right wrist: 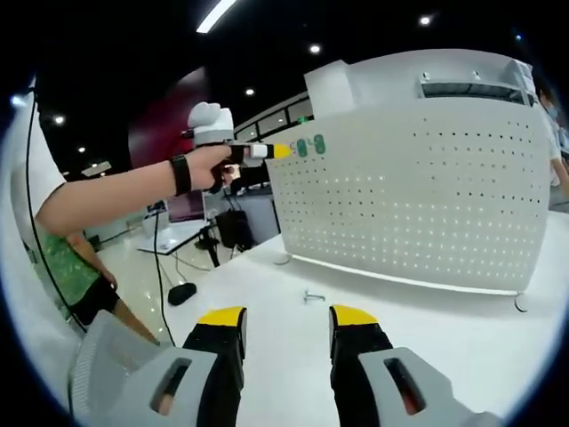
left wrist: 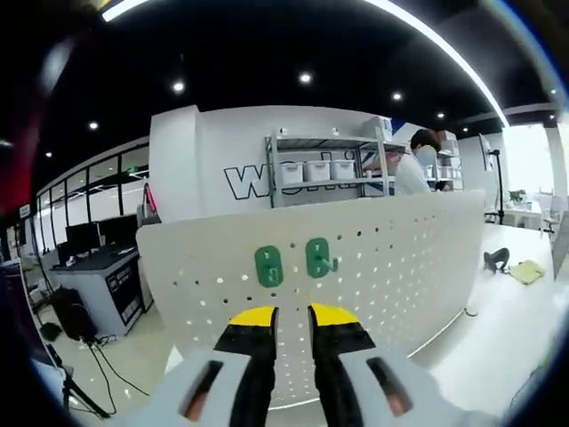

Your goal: Insert the hook assembly into the mounting plate slot until the hook locks in place.

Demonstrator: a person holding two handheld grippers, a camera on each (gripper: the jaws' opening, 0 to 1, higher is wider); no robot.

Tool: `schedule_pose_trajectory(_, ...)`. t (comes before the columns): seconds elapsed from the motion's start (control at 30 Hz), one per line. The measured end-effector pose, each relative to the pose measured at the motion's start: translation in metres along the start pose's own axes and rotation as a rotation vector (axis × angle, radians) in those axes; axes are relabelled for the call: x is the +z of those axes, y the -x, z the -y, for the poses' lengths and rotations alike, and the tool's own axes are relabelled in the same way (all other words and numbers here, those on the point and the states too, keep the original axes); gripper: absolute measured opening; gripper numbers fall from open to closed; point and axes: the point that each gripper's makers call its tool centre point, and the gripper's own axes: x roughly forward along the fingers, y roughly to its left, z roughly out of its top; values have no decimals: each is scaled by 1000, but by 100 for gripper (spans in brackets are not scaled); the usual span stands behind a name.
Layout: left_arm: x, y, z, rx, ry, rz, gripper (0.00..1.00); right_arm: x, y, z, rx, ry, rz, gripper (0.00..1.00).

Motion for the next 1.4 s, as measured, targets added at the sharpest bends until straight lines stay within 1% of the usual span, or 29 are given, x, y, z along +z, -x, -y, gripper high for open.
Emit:
schedule_pose_trajectory(0.07,-7,5,6,-26,-1,-14,16,0,0,-1,-1,1,-3,37)
schedule_pose_trajectory(0.23,-18,20,13,-36,-3,-20,17,2,-2,-7,-3,13,-3,37)
schedule_pose_trajectory(0.3,-27,26,17,-53,14,-39,18,2,-3,-9,-7,19,-2,37)
schedule_pose_trajectory(0.4,-34,33,20,-67,18,-39,20,2,-6,-12,-9,21,-6,37)
schedule_pose_trajectory(0.43,-36,36,22,-76,33,-42,21,2,-7,-13,-10,24,-8,37)
schedule_pose_trajectory(0.57,-39,46,30,-112,40,-27,26,2,-9,-15,-13,26,-7,37)
schedule_pose_trajectory(0.6,-39,49,34,-139,43,-15,28,2,-10,-16,-14,26,-7,37)
schedule_pose_trajectory(0.73,-41,58,39,-164,53,7,34,0,-14,-16,-18,32,-23,35)
schedule_pose_trajectory(0.8,-40,64,42,-178,36,35,36,1,-16,-16,-20,39,-26,35)
schedule_pose_trajectory(0.83,-40,65,42,-181,38,39,37,2,-17,-15,-22,40,-27,35)
schedule_pose_trajectory(0.93,-44,71,45,-201,34,37,41,3,-20,-14,-25,45,-25,35)
schedule_pose_trajectory(1.0,-45,75,45,-204,42,43,42,3,-23,-14,-26,49,-34,35)
schedule_pose_trajectory(1.07,-49,77,45,-219,61,34,40,2,-25,-14,-27,51,-40,35)
schedule_pose_trajectory(1.13,-51,82,51,-245,64,34,40,0,-28,-13,-30,53,-49,34)
schedule_pose_trajectory(1.17,-53,84,55,-258,68,34,41,-1,-30,-13,-31,65,-60,34)
schedule_pose_trajectory(1.23,-55,87,56,-261,71,40,45,-1,-33,-14,-29,64,-62,34)
schedule_pose_trajectory(1.27,-56,90,59,-273,68,40,46,-2,-34,-14,-28,64,-62,34)
schedule_pose_trajectory(1.33,-59,93,64,-296,63,37,45,-3,-37,-13,-27,61,-72,34)
schedule_pose_trajectory(1.4,-60,97,70,-320,60,53,49,-3,-40,-13,-28,59,-74,33)
